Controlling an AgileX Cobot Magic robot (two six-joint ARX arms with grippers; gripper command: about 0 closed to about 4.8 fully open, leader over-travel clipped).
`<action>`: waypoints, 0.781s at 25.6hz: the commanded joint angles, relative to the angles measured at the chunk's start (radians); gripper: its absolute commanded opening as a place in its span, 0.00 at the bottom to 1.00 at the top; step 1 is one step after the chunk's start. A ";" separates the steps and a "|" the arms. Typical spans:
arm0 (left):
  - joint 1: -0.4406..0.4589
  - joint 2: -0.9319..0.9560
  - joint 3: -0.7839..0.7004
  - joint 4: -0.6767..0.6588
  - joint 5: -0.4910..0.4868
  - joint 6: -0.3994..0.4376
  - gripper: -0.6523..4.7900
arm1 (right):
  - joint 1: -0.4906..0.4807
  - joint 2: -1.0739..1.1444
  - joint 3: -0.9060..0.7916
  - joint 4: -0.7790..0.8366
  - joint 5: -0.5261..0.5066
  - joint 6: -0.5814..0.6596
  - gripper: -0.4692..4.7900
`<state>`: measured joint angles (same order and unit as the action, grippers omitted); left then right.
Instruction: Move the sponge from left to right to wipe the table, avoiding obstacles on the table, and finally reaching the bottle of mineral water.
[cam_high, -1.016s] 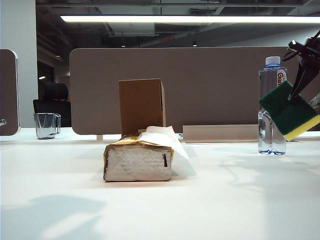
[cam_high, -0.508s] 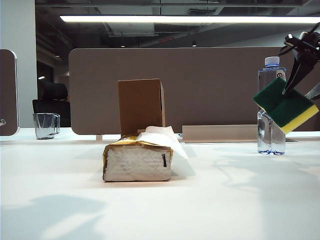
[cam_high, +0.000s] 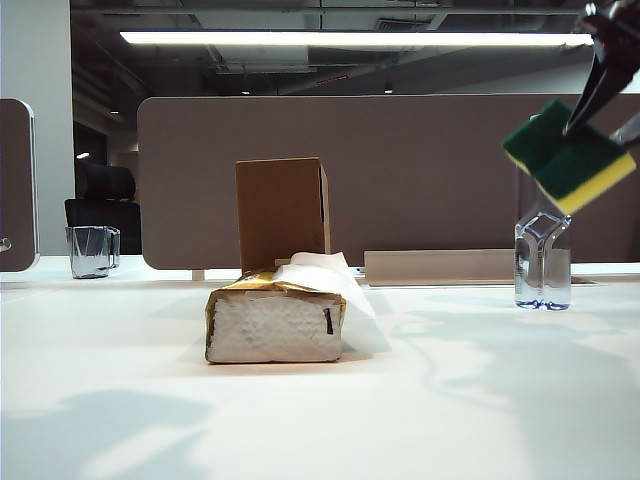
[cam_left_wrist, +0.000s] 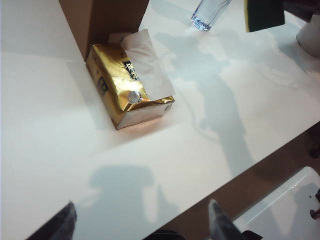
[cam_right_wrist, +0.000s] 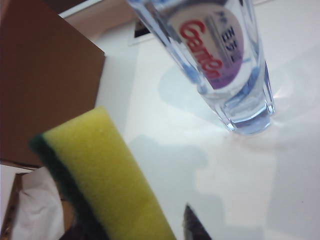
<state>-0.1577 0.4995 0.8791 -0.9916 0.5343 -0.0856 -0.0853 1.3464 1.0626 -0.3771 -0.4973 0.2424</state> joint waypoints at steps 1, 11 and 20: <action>0.001 0.000 0.008 0.005 0.005 0.000 0.75 | 0.001 -0.047 0.014 -0.018 -0.024 0.008 0.52; 0.001 0.000 0.008 0.006 0.002 0.000 0.75 | 0.001 -0.167 0.016 -0.016 -0.028 0.027 0.52; 0.001 0.000 0.008 0.006 0.002 0.000 0.75 | 0.001 -0.192 0.014 -0.020 -0.032 0.040 0.52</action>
<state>-0.1574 0.4999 0.8791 -0.9916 0.5339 -0.0856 -0.0853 1.1553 1.0737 -0.4023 -0.5274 0.2794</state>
